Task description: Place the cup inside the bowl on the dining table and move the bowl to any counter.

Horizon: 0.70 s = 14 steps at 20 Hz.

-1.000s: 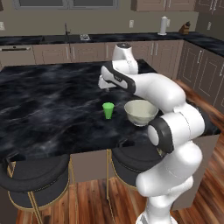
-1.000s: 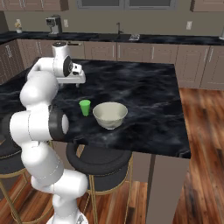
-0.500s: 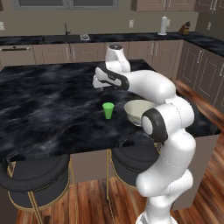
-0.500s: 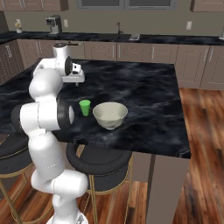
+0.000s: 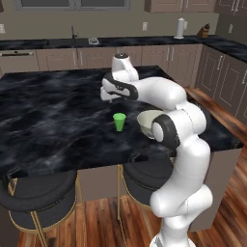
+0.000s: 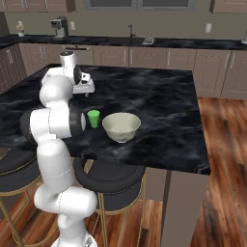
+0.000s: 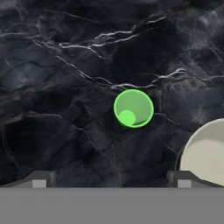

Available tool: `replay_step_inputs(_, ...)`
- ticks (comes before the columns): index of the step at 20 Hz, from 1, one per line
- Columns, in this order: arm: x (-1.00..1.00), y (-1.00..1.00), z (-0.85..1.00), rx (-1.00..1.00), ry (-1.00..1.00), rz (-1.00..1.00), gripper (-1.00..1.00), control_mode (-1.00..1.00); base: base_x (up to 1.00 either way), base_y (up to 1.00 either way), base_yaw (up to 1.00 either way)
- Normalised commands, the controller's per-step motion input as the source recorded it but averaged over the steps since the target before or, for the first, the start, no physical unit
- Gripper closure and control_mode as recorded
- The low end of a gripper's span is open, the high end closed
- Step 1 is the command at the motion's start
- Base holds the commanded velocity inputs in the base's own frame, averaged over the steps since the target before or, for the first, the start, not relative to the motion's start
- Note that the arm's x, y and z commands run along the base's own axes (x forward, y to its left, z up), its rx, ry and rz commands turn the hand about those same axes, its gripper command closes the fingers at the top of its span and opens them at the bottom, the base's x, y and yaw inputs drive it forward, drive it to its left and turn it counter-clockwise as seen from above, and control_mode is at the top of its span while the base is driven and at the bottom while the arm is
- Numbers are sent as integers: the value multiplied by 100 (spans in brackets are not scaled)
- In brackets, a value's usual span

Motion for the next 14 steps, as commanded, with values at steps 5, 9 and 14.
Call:
replay_step_inputs(5, 23, 0, -32, -1, 0, 0, -100, -100, 0, 0, 0)
replay_step_inputs(9, 26, 0, -33, 0, 0, 0, -100, -100, 0, 0, 0)
replay_step_inputs(14, 30, 0, -34, 0, 0, 0, -100, -100, 0, 0, 0)
